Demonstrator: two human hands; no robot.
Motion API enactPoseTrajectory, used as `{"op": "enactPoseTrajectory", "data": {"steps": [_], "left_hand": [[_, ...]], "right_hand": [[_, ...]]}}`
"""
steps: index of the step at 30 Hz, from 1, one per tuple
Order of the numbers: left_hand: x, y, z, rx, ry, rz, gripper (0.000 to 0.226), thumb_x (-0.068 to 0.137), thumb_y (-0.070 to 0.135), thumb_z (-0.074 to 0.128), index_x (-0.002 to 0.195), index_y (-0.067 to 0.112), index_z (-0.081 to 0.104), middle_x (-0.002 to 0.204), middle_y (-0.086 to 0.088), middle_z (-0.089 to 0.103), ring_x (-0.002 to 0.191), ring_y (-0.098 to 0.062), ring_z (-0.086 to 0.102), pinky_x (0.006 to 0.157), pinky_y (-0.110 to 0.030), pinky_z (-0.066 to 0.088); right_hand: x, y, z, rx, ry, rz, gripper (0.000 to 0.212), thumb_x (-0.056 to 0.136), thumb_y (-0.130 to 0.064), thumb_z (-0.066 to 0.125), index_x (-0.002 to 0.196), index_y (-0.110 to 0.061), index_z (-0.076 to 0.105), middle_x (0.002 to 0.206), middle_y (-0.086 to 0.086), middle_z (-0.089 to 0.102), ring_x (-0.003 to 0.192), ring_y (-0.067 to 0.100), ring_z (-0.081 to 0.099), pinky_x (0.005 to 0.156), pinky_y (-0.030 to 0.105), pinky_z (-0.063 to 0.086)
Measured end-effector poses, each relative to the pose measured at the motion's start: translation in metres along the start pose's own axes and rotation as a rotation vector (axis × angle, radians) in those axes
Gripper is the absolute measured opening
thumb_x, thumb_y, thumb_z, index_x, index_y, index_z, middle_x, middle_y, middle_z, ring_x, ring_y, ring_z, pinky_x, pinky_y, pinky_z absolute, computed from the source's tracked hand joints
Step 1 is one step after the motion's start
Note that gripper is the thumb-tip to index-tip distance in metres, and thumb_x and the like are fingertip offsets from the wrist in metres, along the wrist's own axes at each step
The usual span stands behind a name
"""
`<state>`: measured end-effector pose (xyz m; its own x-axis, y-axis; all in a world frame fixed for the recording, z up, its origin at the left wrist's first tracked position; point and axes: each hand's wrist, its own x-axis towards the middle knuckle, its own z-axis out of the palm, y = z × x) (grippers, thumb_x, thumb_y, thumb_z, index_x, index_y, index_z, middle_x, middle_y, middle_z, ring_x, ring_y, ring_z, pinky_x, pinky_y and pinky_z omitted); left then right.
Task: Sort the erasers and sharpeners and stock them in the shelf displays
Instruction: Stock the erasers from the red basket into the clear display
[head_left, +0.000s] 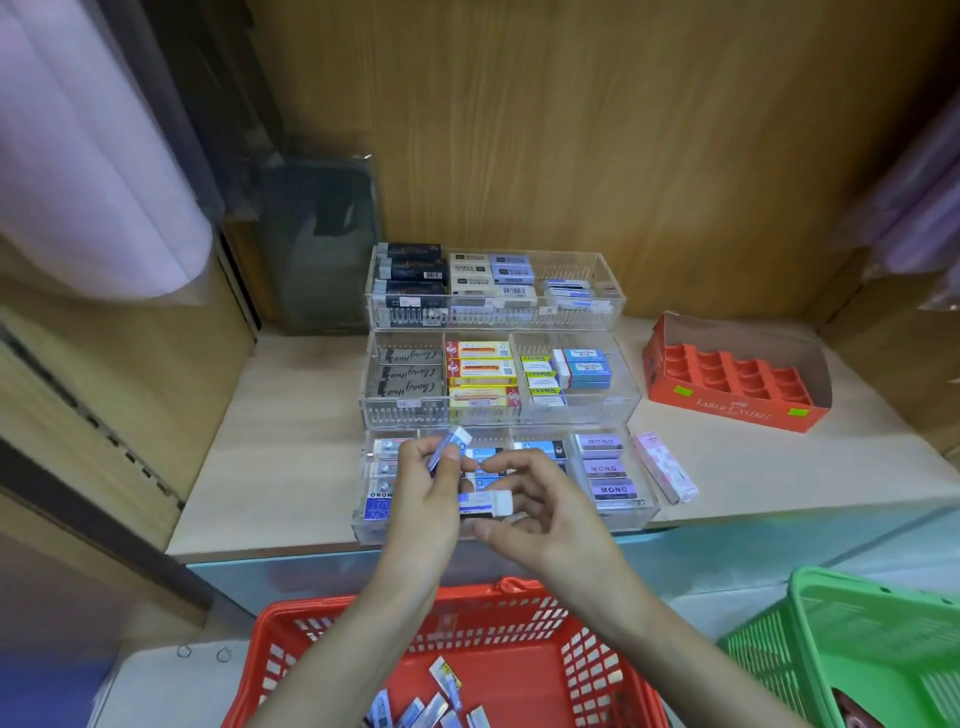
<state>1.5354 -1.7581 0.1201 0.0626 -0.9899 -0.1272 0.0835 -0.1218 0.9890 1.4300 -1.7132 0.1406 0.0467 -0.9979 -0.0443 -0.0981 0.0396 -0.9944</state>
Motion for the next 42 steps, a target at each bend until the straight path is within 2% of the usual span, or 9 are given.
{"op": "enactPoseTrajectory", "data": {"steps": [2, 6, 12, 15, 21, 25, 27, 33, 42], "left_hand": [[0.003, -0.001, -0.001, 0.007, 0.000, 0.027, 0.016, 0.100, 0.014, 0.040, 0.088, 0.022, 0.045, 0.078, 0.004, 0.059, 0.071, -0.008, 0.055, 0.062, -0.013, 0.046], [0.006, -0.002, -0.003, 0.016, -0.071, 0.055, 0.011, 0.098, 0.018, 0.043, 0.090, 0.021, 0.049, 0.080, 0.006, 0.065, 0.074, -0.005, 0.061, 0.073, -0.024, 0.046], [0.026, 0.016, -0.006, 0.044, -0.092, 0.160, 0.012, 0.093, 0.013, 0.054, 0.087, 0.019, 0.062, 0.074, 0.008, 0.061, 0.063, 0.008, 0.054, 0.062, -0.007, 0.041], [0.056, 0.037, 0.002, 0.055, -0.122, 0.228, 0.011, 0.091, 0.012, 0.056, 0.089, 0.019, 0.065, 0.069, 0.002, 0.059, 0.057, 0.004, 0.052, 0.058, -0.009, 0.041], [0.121, 0.056, 0.014, 0.131, -0.058, 0.301, 0.011, 0.088, 0.017, 0.063, 0.088, 0.027, 0.066, 0.081, 0.007, 0.070, 0.070, -0.003, 0.063, 0.065, -0.022, 0.048], [0.137, 0.037, 0.017, 0.134, -0.046, 0.273, 0.012, 0.087, 0.012, 0.064, 0.086, 0.024, 0.066, 0.085, 0.004, 0.070, 0.080, -0.016, 0.063, 0.065, -0.018, 0.048], [0.140, 0.029, 0.019, 0.113, -0.036, 0.273, 0.011, 0.086, 0.011, 0.064, 0.085, 0.021, 0.067, 0.078, 0.003, 0.071, 0.078, -0.017, 0.063, 0.063, -0.015, 0.049], [0.144, 0.021, 0.015, 0.131, -0.062, 0.296, 0.011, 0.086, 0.012, 0.064, 0.087, 0.022, 0.068, 0.084, -0.001, 0.072, 0.079, -0.026, 0.067, 0.075, -0.043, 0.054], [0.144, 0.020, 0.014, 0.157, -0.052, 0.319, 0.011, 0.086, 0.014, 0.064, 0.086, 0.025, 0.067, 0.079, -0.002, 0.071, 0.076, -0.024, 0.067, 0.069, -0.039, 0.054]], "right_hand": [[0.001, 0.000, -0.002, 0.031, 0.044, -0.004, 0.027, 0.082, 0.006, 0.065, 0.095, -0.017, 0.059, 0.077, -0.013, 0.064, 0.067, 0.004, 0.055, 0.065, 0.015, 0.044], [0.005, 0.001, -0.012, 0.120, 0.152, 0.028, 0.018, 0.082, 0.008, 0.063, 0.096, -0.004, 0.061, 0.083, 0.007, 0.065, 0.070, 0.015, 0.058, 0.062, 0.017, 0.049], [0.025, -0.013, -0.039, 0.176, 0.266, 0.037, 0.018, 0.078, 0.008, 0.067, 0.094, 0.002, 0.060, 0.078, 0.011, 0.068, 0.067, 0.014, 0.063, 0.059, 0.017, 0.049], [0.055, -0.027, -0.064, 0.180, 0.338, -0.014, 0.019, 0.078, 0.007, 0.068, 0.093, -0.001, 0.060, 0.077, 0.014, 0.068, 0.068, 0.018, 0.063, 0.059, 0.018, 0.050], [0.155, -0.043, -0.134, -0.237, 0.521, -0.154, 0.018, 0.077, -0.008, 0.075, 0.083, -0.009, 0.059, 0.071, 0.003, 0.063, 0.064, 0.009, 0.057, 0.061, 0.021, 0.043], [0.208, -0.034, -0.161, -0.759, 0.376, -0.001, 0.017, 0.075, -0.037, 0.076, 0.076, -0.025, 0.064, 0.074, -0.002, 0.064, 0.083, 0.017, 0.057, 0.072, 0.027, 0.036], [0.220, -0.035, -0.165, -1.027, 0.336, 0.066, 0.022, 0.075, -0.049, 0.071, 0.080, -0.028, 0.069, 0.093, 0.002, 0.067, 0.103, 0.023, 0.052, 0.086, 0.031, 0.034], [0.239, -0.058, -0.165, -1.521, 0.148, 0.188, 0.037, 0.087, -0.033, 0.055, 0.121, -0.020, 0.057, 0.128, 0.008, 0.049, 0.126, 0.030, 0.033, 0.100, 0.034, 0.030], [0.240, -0.053, -0.180, -1.449, 0.017, 0.023, 0.018, 0.081, -0.033, 0.068, 0.098, -0.035, 0.064, 0.125, 0.002, 0.038, 0.120, 0.025, 0.033, 0.092, 0.032, 0.029]]}}
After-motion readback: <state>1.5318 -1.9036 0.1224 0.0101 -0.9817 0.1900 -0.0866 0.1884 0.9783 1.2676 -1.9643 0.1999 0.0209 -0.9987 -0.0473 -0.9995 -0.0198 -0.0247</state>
